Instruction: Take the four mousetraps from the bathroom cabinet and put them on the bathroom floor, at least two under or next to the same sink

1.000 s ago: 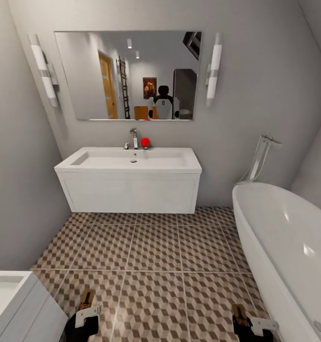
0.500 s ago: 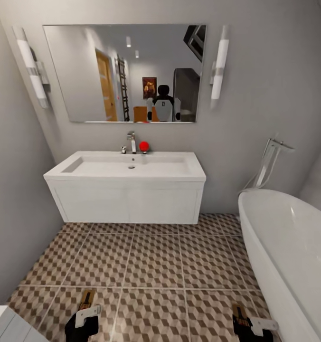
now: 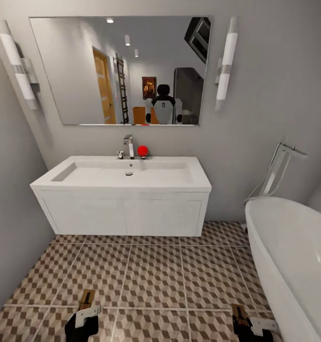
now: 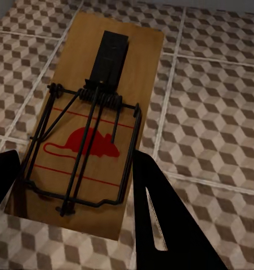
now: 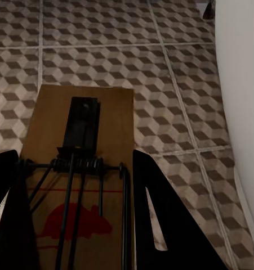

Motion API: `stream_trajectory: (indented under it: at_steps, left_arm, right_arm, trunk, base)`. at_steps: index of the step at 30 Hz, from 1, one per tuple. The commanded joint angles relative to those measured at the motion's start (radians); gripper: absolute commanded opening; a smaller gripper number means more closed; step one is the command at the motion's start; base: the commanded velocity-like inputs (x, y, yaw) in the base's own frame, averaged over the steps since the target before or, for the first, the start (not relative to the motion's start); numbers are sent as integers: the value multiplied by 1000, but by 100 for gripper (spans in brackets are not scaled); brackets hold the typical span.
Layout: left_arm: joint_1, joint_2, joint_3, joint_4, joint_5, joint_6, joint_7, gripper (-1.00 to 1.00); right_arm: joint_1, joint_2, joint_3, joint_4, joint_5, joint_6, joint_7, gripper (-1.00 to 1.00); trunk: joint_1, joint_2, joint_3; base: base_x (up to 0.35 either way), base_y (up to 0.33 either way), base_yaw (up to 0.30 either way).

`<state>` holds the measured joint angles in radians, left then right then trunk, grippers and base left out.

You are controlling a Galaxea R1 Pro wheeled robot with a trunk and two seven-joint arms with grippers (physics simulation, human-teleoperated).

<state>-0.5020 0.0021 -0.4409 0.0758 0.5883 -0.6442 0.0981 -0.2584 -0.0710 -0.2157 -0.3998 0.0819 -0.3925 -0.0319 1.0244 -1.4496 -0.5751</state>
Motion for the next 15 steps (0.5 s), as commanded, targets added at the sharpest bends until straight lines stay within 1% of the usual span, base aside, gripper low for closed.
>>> stream_trajectory:
  at_steps: [1,8,11,15]
  left_arm:
    - [-1,-1,-7,2,-5,-3,9,-100]
    - [-1,-1,-7,2,-5,-3,9,-100]
    - [-1,-3,-7,2,-5,-3,10,-100]
    - [-1,-7,-7,2,-5,-3,11,-100]
  right_arm:
    - [-1,0,-4,1,6,-3,0,-100]
    - [-1,0,-4,1,6,-3,0,-100]
    - [-1,0,-4,1,6,-3,0,-100]
    - [-1,-1,-4,1,6,-3,0,-100]
  trunk:
    - [1,0,-1]
    - [1,0,-1]
    - [1,0,-1]
    - [1,0,-1]
  base:
    - [342,0,0]
    - [330,0,0]
    - [131,0,0]
    - [33,0,0]
